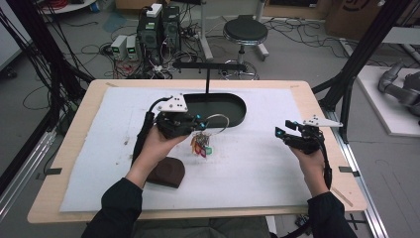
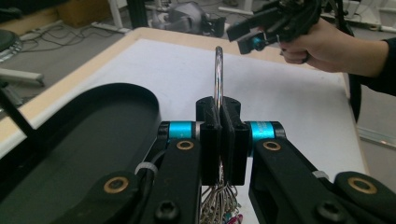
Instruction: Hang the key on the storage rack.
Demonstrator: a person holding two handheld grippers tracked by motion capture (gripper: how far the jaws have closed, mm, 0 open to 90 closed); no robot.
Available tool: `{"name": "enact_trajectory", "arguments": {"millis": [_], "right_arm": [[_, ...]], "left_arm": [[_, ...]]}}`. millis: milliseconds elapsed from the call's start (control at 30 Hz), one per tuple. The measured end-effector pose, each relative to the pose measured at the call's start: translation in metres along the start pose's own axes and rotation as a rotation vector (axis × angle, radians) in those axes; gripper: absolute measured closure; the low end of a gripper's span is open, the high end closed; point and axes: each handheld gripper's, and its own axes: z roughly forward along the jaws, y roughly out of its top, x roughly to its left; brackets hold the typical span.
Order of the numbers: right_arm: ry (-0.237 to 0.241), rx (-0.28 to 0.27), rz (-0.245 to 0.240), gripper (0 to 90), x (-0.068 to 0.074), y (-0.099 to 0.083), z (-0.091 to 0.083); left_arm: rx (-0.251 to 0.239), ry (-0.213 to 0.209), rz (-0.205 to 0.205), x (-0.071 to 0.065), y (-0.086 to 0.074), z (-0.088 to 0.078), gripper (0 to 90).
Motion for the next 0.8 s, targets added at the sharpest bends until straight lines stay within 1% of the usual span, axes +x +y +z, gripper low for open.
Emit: {"name": "enact_trajectory", "arguments": {"millis": [67, 100, 133, 200, 233, 267, 300, 433, 467, 533, 567, 600, 633, 667, 700, 800], "right_arm": [[0.000, 0.000, -0.001, 41.3, 0.000, 0.000, 0.000], [0.000, 0.000, -0.001, 41.3, 0.000, 0.000, 0.000], [0.000, 0.000, -0.001, 41.3, 0.000, 0.000, 0.000], [0.000, 0.000, 0.003, 41.3, 0.000, 0.000, 0.000], [0.001, 0.000, 0.003, 41.2, 0.000, 0.000, 0.000], [0.001, -0.001, 0.001, 41.1, 0.000, 0.000, 0.000], [0.000, -0.001, 0.002, 41.0, 0.000, 0.000, 0.000], [0.000, -0.001, 0.002, 41.0, 0.000, 0.000, 0.000], [0.000, -0.001, 0.003, 41.0, 0.000, 0.000, 0.000], [0.001, 0.000, 0.003, 41.0, 0.000, 0.000, 0.000], [0.000, 0.000, 0.003, 41.0, 0.000, 0.000, 0.000], [0.001, 0.001, 0.002, 40.9, -0.001, 0.000, 0.000], [0.000, -0.001, 0.001, 41.0, -0.001, 0.000, 0.000], [0.001, -0.001, 0.003, 40.9, -0.001, 0.000, 0.000], [0.001, -0.001, 0.003, 40.9, -0.001, 0.000, 0.000], [0.002, 0.002, 0.005, 40.9, -0.001, 0.000, 0.001]], "left_arm": [[-0.013, 0.014, 0.002, 0.002, 0.002, -0.004, 86.7], [-0.034, 0.026, 0.000, 0.004, 0.004, -0.008, 86.7], [-0.034, 0.026, 0.000, 0.004, 0.004, -0.008, 86.6], [-0.051, 0.035, 0.005, 0.007, 0.005, -0.012, 86.7], [-0.079, 0.037, -0.015, 0.012, 0.006, -0.016, 86.7], [-0.093, 0.043, -0.027, 0.014, 0.006, -0.018, 86.7], [-0.093, 0.043, -0.027, 0.014, 0.006, -0.018, 86.7], [-0.117, 0.067, -0.051, 0.024, 0.008, -0.024, 86.7], [-0.121, 0.082, -0.051, 0.029, 0.010, -0.026, 86.7], [-0.136, 0.103, -0.047, 0.033, 0.011, -0.029, 86.7], [-0.136, 0.103, -0.047, 0.033, 0.011, -0.029, 86.7], [-0.150, 0.118, -0.052, 0.037, 0.012, -0.033, 86.7], [-0.150, 0.118, -0.052, 0.037, 0.012, -0.033, 86.7], [-0.158, 0.132, -0.053, 0.041, 0.013, -0.035, 86.7], [-0.158, 0.132, -0.053, 0.041, 0.013, -0.035, 86.7], [-0.168, 0.151, -0.051, 0.047, 0.016, -0.038, 86.7]]}}
